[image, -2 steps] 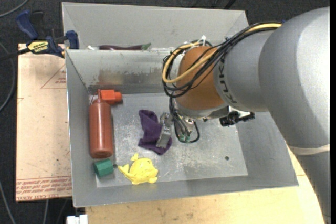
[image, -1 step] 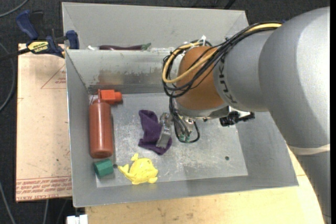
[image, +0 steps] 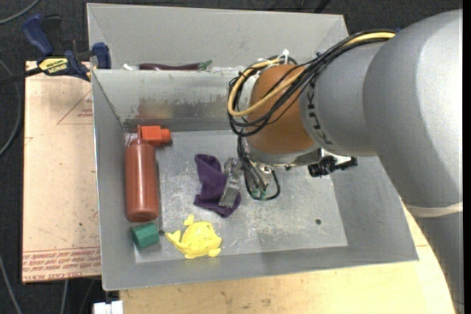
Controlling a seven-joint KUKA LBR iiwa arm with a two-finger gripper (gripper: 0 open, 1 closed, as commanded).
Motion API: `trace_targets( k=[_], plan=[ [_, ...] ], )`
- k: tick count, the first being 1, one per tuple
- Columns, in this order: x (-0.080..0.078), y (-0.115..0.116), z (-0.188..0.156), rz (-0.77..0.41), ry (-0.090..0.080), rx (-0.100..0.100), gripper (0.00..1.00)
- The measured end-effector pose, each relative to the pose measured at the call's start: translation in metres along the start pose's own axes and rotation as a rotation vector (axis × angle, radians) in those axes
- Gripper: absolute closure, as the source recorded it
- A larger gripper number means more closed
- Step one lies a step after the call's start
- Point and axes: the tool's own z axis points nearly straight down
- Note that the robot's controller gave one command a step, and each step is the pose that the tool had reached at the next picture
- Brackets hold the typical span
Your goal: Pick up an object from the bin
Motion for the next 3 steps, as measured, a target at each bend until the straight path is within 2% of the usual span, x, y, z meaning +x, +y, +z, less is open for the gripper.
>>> trace_targets(
  k=[1, 2, 3],
  plan=[
    [0.002, -0.001, -0.007, 0.0, 0.007, 0.003, 1.0],
    [0.003, -0.001, -0.029, 0.0, 0.01, 0.003, 1.0],
    [0.001, 0.0, -0.049, -0.001, 0.003, 0.0, 1.0]
  ],
)
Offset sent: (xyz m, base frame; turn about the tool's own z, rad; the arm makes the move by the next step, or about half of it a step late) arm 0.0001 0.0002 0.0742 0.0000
